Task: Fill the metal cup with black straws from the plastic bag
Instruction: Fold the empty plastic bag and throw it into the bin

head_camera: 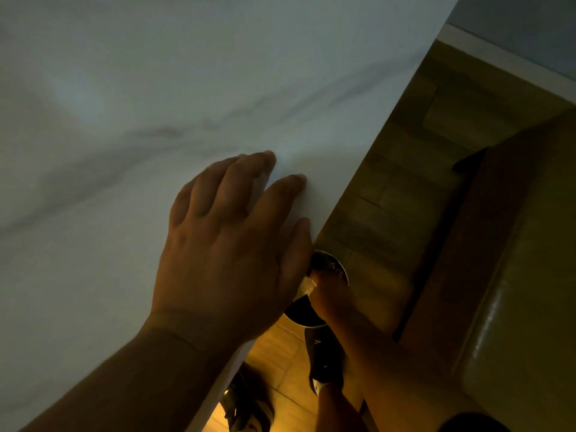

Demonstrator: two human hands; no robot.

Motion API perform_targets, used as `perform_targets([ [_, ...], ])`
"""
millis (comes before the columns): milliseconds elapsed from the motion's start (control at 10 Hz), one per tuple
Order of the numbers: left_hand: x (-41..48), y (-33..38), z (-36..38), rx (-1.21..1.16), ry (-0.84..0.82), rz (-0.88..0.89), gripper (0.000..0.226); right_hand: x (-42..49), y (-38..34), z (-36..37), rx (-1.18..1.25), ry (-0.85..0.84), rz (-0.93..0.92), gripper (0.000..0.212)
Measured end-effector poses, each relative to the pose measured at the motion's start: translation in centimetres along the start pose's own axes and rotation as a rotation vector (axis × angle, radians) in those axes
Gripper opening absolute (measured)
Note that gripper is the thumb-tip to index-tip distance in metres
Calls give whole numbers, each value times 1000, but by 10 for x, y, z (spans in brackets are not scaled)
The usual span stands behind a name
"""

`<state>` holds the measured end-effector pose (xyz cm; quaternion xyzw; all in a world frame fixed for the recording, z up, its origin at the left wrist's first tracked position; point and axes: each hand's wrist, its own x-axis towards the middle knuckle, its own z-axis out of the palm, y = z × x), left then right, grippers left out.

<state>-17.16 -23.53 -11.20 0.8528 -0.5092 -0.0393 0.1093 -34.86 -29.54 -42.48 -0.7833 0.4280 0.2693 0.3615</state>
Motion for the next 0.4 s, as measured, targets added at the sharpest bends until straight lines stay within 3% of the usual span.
perform_targets([
  [100,-1,-1,1,-4,7,4,54,20,4,19,-125,-57,-6,45],
  [300,1,-1,1,-12,8,10,54,12,4,25,-242,-123,40,72],
  [400,1,2,-3,-12,4,-3,53,-1,3,16,-157,-121,19,74],
])
